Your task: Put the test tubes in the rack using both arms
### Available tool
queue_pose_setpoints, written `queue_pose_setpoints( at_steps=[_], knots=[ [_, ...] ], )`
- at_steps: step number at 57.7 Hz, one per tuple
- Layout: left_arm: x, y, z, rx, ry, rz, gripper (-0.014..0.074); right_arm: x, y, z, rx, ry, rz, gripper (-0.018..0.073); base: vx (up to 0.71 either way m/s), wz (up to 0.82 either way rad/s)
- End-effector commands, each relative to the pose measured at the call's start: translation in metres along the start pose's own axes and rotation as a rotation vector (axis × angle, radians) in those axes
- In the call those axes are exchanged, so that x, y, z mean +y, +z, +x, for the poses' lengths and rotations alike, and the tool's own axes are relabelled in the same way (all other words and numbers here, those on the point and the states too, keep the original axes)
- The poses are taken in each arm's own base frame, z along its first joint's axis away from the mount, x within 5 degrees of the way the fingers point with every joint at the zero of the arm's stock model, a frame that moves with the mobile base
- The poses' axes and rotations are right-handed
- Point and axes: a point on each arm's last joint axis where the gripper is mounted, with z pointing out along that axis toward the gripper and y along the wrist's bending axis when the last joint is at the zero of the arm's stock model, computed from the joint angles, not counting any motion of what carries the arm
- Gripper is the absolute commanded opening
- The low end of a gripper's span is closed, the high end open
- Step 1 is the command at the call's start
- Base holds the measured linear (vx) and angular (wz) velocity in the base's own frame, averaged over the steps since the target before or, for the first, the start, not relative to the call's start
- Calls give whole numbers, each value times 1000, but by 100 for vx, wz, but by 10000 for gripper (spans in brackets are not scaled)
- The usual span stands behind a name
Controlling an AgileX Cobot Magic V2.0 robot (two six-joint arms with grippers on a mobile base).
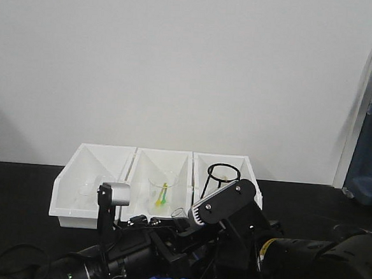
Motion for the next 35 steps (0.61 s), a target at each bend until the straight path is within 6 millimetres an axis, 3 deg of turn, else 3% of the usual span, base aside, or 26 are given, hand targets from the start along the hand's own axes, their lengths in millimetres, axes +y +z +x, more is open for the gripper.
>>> queue_pose_setpoints(
  at_steps=[1, 20, 35],
  knots=[
    [-20, 0, -23, -104, 12, 107, 6, -3, -14, -21, -122, -10, 22, 342, 0, 0],
    [-20, 0, -23, -105, 12, 106, 76, -3, -14, -21, -116, 9, 14, 160, 0, 0],
    [-20, 0, -23, -106, 11, 105, 340, -1, -14, -21, -118, 89, -13, -15, 0, 0]
  ],
)
